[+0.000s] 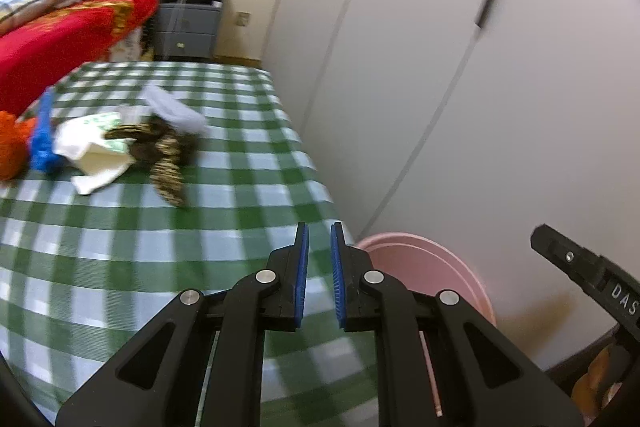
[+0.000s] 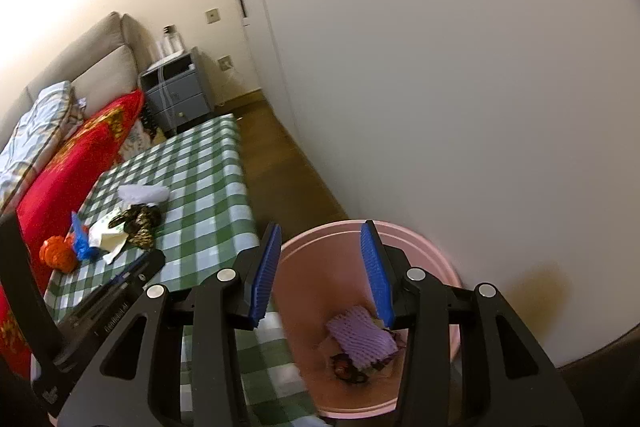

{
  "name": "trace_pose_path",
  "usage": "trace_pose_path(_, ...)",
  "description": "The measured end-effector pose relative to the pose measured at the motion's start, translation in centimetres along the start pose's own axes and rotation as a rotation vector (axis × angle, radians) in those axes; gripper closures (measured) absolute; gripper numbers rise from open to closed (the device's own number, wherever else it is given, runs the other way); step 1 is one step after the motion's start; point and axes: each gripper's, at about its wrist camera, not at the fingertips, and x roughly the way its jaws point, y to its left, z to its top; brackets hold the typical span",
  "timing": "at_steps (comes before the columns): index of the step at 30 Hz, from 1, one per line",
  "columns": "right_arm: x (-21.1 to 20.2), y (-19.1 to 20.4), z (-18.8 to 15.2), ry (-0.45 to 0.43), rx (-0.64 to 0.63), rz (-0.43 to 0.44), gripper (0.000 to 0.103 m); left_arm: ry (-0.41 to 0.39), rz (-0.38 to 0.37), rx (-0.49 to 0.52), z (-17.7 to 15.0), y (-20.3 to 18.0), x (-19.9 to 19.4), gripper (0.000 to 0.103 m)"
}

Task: Collect trash
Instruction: 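Grasp the blue plastic bag with the left gripper while the right grasps the gold-patterned cloth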

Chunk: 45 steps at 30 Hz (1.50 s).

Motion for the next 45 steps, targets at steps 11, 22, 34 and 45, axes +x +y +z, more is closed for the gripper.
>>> trace_pose_path(11, 2.6, 4.9, -1.8, 0.031, -0.05, 0.143, 0.069, -0.04, 0.132, -0.048, 0.2, 5.4, -1.1, 0.091)
trace_pose_path(22, 7.0, 11.9, -2.9, 0.071, -0.088, 0.332, 0.077, -0.118, 0.352, -0.148, 1.6, 11.8, -2.9, 0.091)
trace_pose_path(34, 12.3, 16.8, -2.6, 0.159, -0.062, 0.451, 0.075, -0.16, 0.521, -0.226, 3.8, 17.5, -3.0, 0.091)
trace_pose_path(45, 16.2, 18.9, -3.1, 0.253, -0.055, 0.484, 0.072, -0.113, 0.533, -0.286, 5.2, 20.6, -0.4, 0.07)
